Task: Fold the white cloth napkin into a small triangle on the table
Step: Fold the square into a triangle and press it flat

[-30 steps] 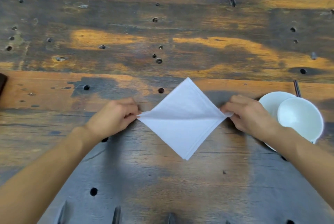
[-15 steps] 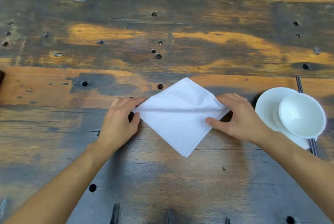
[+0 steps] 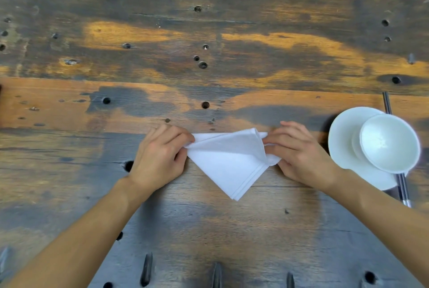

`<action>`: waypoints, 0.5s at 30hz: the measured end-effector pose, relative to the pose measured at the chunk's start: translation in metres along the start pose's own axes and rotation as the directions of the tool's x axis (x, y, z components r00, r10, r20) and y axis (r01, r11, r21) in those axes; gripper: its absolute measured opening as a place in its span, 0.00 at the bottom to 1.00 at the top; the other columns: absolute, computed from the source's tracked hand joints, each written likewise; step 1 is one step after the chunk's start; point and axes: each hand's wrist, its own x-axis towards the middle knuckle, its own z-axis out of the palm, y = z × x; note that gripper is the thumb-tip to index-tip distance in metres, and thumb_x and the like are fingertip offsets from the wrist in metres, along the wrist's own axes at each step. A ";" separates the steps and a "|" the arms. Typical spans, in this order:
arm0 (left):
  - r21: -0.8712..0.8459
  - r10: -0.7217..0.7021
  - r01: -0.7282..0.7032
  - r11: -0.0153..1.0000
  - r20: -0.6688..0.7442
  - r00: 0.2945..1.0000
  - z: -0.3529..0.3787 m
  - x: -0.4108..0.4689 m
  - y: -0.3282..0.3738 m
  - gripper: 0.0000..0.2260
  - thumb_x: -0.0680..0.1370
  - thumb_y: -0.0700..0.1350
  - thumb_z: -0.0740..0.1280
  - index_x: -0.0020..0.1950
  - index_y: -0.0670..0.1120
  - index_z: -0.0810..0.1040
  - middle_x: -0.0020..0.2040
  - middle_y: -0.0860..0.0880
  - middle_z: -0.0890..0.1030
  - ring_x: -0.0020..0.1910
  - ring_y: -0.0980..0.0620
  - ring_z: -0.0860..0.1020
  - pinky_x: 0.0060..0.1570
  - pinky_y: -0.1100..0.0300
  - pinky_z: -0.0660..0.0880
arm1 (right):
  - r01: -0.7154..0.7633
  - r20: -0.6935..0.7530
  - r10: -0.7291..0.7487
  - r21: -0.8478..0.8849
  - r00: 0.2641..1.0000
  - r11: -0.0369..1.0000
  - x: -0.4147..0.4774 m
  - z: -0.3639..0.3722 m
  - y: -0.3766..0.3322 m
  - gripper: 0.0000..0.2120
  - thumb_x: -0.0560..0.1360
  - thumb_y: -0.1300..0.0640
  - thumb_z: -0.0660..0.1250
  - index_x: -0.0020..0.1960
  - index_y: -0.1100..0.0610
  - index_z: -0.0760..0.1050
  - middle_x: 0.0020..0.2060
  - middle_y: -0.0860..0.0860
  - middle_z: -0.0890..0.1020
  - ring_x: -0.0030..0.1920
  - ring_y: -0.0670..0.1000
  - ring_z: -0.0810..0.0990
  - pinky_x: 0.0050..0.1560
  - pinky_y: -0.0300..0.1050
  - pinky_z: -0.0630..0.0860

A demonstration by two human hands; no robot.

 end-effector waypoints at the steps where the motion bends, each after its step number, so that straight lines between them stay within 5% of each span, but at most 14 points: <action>1: 0.005 0.026 -0.026 1.000 0.001 1.000 -0.001 -0.002 0.002 0.09 0.75 0.35 0.68 0.51 0.44 0.85 0.51 0.51 0.84 0.50 0.45 0.79 0.44 0.50 0.74 | -0.022 0.005 0.022 0.006 1.000 1.000 -0.002 0.000 -0.001 0.13 0.71 0.68 0.71 0.53 0.60 0.85 0.55 0.53 0.85 0.57 0.58 0.81 0.67 0.60 0.72; 8: -0.009 0.126 -0.126 0.992 0.025 0.992 0.001 -0.020 0.009 0.10 0.78 0.35 0.68 0.54 0.45 0.86 0.58 0.50 0.85 0.59 0.45 0.81 0.53 0.51 0.71 | -0.084 0.048 0.081 0.058 0.996 0.995 -0.010 -0.007 -0.011 0.12 0.73 0.64 0.72 0.57 0.58 0.85 0.60 0.53 0.84 0.61 0.57 0.80 0.69 0.64 0.70; 15: -0.034 0.187 -0.185 0.982 0.083 0.979 0.007 -0.034 0.020 0.11 0.81 0.41 0.68 0.61 0.47 0.85 0.68 0.50 0.81 0.71 0.45 0.76 0.66 0.46 0.70 | -0.188 0.053 0.186 0.035 0.981 0.982 -0.017 -0.003 -0.015 0.20 0.76 0.66 0.57 0.60 0.59 0.83 0.65 0.55 0.81 0.70 0.56 0.76 0.73 0.64 0.66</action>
